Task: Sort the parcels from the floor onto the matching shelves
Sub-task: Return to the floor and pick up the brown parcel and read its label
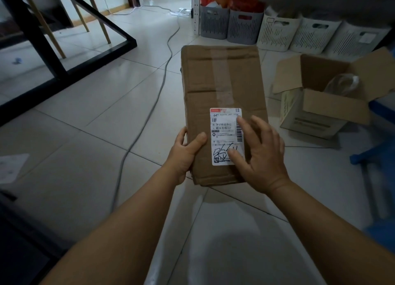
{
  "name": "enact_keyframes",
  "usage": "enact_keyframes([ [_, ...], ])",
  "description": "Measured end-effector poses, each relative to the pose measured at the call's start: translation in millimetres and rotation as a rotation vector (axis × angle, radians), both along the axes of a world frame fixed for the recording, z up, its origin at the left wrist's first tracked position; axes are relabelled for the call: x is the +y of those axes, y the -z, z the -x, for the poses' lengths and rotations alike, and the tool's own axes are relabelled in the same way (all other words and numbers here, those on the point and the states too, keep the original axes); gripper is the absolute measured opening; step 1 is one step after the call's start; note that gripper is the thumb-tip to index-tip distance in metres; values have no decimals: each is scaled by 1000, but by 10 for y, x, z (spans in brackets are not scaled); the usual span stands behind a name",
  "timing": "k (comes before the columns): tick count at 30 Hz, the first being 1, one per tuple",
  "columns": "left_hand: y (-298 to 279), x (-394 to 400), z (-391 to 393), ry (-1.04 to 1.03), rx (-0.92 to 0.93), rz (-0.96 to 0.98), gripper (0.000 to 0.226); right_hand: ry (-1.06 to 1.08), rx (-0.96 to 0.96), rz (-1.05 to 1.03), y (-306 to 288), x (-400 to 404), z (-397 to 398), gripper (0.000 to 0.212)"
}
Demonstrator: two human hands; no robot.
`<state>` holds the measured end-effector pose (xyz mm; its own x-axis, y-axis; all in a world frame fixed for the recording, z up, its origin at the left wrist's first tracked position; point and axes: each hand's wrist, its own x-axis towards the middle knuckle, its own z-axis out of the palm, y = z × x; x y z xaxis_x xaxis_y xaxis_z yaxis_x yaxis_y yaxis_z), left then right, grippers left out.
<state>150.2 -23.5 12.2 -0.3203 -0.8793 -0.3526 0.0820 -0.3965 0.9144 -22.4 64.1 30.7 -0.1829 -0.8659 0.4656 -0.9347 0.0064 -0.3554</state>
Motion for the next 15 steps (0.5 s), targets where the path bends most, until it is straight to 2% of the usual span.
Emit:
enact_keyframes([
  [6, -26, 0, -19, 7, 14, 26, 68, -41, 66, -36, 58, 20, -45, 67],
  [15, -43, -12, 25, 30, 48, 40, 68, -52, 130, -37, 71, 7, -177, 68],
])
